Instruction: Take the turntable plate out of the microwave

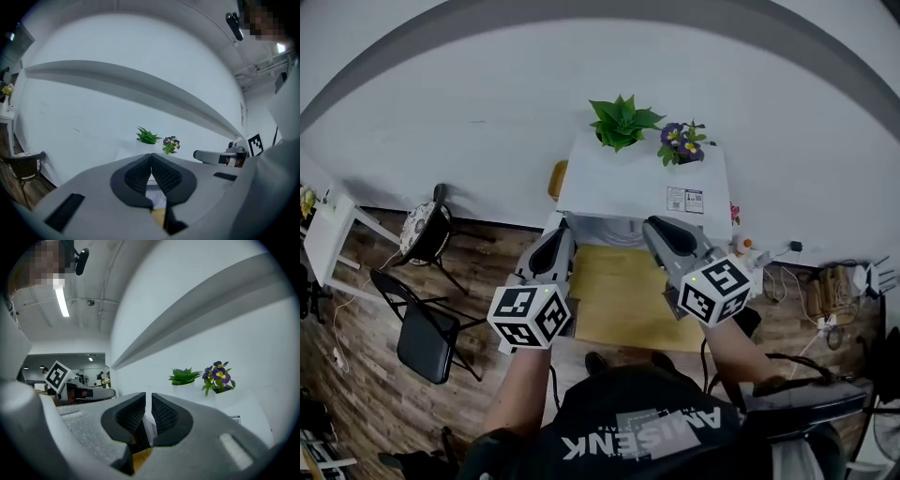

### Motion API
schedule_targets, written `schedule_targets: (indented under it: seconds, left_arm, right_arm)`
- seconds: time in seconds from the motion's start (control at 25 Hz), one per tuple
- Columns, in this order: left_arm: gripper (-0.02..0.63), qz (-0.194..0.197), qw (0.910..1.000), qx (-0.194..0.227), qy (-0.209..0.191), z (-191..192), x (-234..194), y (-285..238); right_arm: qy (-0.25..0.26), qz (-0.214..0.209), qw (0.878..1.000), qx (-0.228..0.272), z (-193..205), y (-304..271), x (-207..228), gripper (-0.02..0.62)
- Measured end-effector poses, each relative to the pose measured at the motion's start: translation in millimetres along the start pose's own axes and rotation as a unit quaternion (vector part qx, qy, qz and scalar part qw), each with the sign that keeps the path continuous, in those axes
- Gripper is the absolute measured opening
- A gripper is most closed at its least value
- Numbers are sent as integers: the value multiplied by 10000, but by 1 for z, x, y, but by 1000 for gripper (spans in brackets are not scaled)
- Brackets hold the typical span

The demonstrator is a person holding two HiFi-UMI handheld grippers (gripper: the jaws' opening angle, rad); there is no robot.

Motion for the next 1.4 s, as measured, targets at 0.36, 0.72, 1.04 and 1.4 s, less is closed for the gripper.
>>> schedule_targets:
  seconds: [0.36, 0.72, 1.04, 1.4]
  left_arm:
    - [74, 698, 9936, -677, 566, 54, -4, -28]
    - [103, 310, 9933, -910, 641, 98, -8, -52]
    - [109, 338, 9814, -1212, 1453, 156, -8, -73]
    - [155, 163, 9711, -1657, 1709, 222, -19, -103]
  right_arm:
    - [-907, 505, 9935, -471, 61, -13, 33, 74]
    - [-1539, 1167, 9783, -744, 124, -8, 87, 169]
    - [-2687, 1219, 9499, -1029, 187, -13, 113, 206]
    - [-3675, 1533, 9092, -1220, 254, -24, 143, 253]
Point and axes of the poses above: the fingertips, and each gripper's own axes: y backward along the fingers, x to its right, z out of its underside, the point moved 1 cm from there along y, backward along the fingers, and after that the axes turned 5 degrees about -y, right-handed, at the moved point
